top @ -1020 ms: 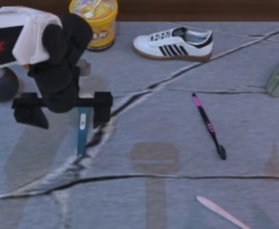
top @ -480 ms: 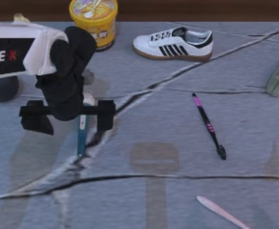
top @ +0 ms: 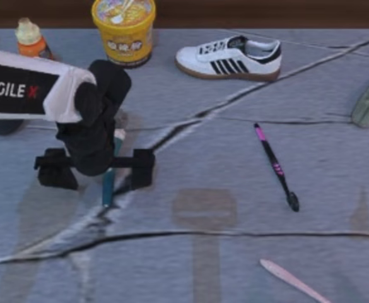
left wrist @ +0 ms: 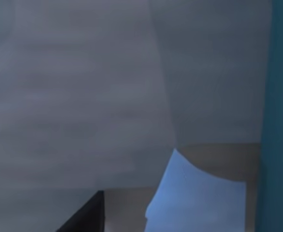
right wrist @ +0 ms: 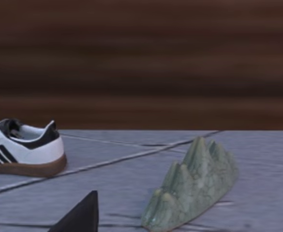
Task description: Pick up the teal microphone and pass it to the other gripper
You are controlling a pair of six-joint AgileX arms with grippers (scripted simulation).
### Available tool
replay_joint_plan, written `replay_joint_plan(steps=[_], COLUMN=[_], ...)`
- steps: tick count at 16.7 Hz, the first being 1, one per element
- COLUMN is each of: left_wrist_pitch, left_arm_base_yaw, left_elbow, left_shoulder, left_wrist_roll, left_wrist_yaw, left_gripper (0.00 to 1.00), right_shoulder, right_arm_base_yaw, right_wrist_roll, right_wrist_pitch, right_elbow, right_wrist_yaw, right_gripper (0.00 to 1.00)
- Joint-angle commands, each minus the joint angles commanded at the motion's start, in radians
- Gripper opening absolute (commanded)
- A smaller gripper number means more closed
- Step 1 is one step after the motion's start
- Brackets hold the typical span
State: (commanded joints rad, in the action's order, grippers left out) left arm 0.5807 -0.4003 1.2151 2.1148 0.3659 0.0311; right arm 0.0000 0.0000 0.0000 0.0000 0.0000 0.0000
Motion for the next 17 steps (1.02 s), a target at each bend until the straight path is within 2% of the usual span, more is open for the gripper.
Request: replay_joint_plan(steps=[2,15,17], left_wrist_pitch=[0.0,0.0,0.0], left_arm_base_yaw=[0.0,0.0,0.0], left_elbow=[0.0,0.0,0.0], left_shoulder=[0.0,0.0,0.0], left_wrist_roll=[0.0,0.0,0.0], left_wrist_yaw=[0.0,0.0,0.0], left_gripper=[1.0,0.02,0.0], right_shoulder=[0.0,0.0,0.0], right_arm_base_yaw=[0.0,0.0,0.0], right_wrist_roll=[0.0,0.0,0.0], right_wrist_pitch=[0.0,0.0,0.0], right_elbow=[0.0,0.0,0.0], right_wrist_yaw=[0.0,0.0,0.0], right_gripper=[1.0,1.0,1.0])
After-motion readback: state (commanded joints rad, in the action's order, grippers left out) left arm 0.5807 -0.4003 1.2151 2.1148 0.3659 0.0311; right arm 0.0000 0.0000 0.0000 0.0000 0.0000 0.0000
